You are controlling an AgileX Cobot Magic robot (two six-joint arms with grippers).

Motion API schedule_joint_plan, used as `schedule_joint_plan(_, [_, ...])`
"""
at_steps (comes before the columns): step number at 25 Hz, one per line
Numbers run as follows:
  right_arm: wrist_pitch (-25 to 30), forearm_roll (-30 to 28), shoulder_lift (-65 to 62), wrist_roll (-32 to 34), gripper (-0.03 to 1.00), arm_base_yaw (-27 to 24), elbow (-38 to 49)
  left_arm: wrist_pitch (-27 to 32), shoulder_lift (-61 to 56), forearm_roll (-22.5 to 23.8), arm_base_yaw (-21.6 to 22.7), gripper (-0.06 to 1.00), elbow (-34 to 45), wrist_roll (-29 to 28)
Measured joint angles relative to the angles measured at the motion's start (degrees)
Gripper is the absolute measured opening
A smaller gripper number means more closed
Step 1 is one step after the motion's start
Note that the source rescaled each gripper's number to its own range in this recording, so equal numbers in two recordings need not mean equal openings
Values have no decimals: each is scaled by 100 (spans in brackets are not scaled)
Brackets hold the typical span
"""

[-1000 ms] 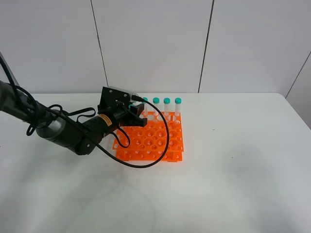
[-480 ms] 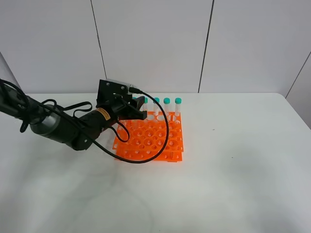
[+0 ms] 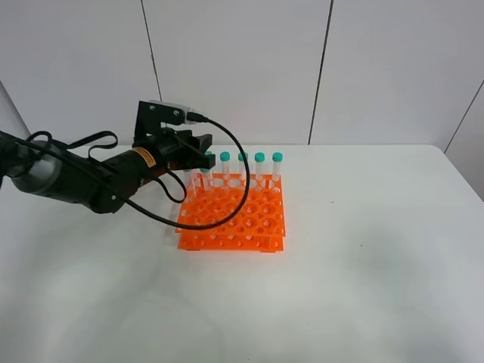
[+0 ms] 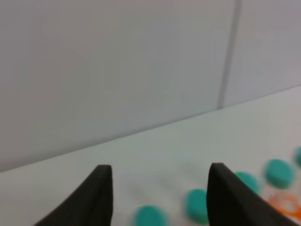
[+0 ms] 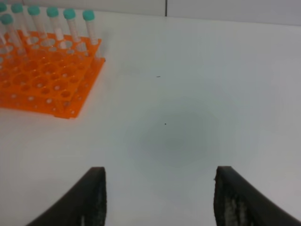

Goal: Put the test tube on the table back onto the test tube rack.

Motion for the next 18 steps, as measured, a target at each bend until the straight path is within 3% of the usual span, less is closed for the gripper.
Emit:
schedule_joint_plan(5, [0, 0, 0, 0, 54, 0, 0, 753, -358, 375, 603, 34, 121, -24])
schedule_joint_plan(10, [0, 0, 0, 0, 54, 0, 0, 2029, -534, 749, 1207, 34, 158, -144])
schedule_joint_plan(18, [0, 2, 0, 0, 54, 0, 0, 3792, -653, 771, 1914, 34, 158, -371])
